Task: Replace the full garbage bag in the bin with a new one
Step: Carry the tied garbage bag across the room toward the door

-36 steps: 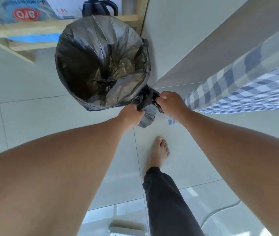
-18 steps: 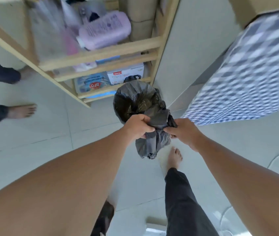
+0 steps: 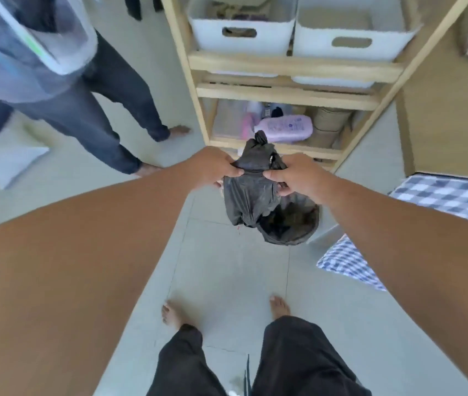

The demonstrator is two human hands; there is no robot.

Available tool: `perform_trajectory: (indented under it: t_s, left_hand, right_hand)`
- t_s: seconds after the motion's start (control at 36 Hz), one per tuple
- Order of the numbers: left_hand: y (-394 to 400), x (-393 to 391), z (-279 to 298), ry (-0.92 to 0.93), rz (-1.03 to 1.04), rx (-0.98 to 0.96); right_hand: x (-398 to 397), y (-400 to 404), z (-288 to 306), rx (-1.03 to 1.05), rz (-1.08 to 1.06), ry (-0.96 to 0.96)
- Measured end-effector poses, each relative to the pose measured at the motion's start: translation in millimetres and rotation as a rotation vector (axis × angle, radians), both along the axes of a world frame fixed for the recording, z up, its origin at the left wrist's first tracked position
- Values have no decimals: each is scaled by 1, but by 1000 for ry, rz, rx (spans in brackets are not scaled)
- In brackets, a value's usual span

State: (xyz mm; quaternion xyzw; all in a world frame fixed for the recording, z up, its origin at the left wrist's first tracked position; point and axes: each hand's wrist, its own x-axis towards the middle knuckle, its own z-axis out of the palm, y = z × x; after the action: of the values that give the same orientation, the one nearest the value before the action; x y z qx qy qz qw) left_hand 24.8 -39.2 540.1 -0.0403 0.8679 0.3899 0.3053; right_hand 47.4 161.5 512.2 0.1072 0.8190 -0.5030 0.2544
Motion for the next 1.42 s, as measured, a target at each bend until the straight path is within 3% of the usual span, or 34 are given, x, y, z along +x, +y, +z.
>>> perform_trajectory:
  t_s: [0.28,0.56,0.86,1.14,1.42]
  left_hand:
    - [-80,79,79,124,397,5]
    - [-189,258,135,156,841,-35]
    - [-251,561,148,180,1393,36]
    - [-256,823,145,215,1752,-97]
    - [-236,987,132,220,2054,-186]
  right_hand:
    - [-4,-87,81,-26,385,88]
    - [94,-249,119,-97,805,84]
    - [338,-392,140,-160,1312,71]
    - [576,-457,149,-224,1651,75]
    - [724,-508,144,-256,1870,62]
